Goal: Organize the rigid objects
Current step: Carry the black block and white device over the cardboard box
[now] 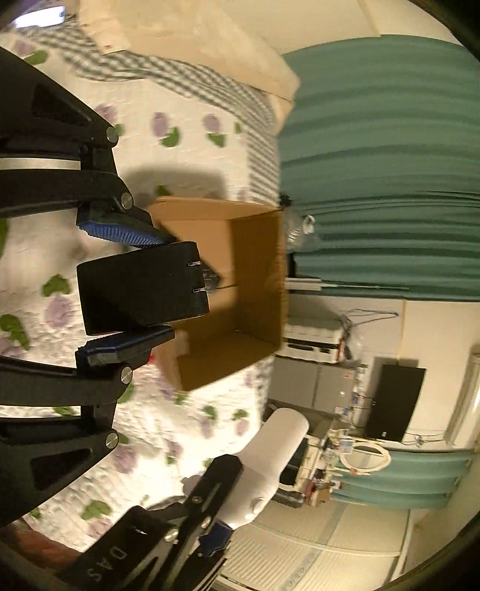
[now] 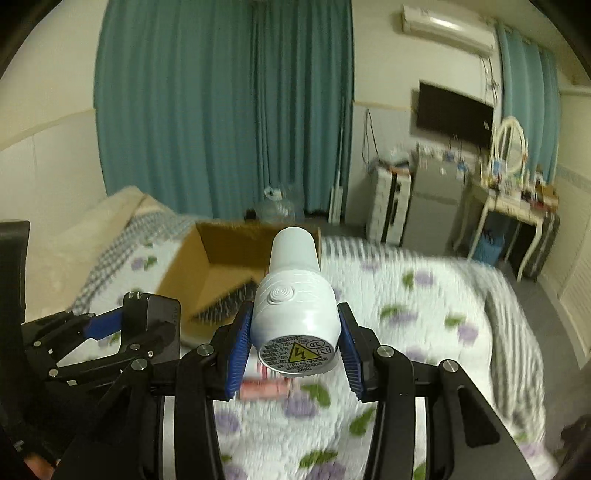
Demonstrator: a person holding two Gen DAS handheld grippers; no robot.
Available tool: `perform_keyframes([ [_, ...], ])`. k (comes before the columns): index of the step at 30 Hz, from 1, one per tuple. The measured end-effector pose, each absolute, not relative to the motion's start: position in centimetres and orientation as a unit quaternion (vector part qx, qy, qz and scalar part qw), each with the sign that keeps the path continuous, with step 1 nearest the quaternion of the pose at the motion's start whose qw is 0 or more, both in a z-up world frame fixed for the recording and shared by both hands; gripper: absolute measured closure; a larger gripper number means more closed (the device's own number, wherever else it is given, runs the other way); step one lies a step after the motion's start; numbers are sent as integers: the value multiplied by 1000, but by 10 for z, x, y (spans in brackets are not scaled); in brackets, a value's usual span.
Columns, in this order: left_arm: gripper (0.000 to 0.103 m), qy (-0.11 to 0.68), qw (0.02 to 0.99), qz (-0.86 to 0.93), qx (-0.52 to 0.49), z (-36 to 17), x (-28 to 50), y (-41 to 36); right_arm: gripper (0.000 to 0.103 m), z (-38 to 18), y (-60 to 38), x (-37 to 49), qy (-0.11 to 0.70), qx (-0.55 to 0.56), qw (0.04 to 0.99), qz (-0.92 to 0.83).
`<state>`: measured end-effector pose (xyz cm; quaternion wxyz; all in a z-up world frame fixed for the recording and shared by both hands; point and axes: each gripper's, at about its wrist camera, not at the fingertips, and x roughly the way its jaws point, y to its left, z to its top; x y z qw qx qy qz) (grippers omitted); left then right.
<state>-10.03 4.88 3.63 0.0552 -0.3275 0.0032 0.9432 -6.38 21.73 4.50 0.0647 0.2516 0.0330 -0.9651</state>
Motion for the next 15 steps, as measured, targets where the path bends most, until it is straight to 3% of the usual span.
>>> perform_keyframes([
  [7, 61, 33, 57, 947, -314, 51, -158, 48, 60, 60, 218, -123, 16, 229, 86, -969],
  [15, 61, 69, 49, 922, -378, -11, -236, 56, 60, -3, 222, -186, -10, 274, 96, -957],
])
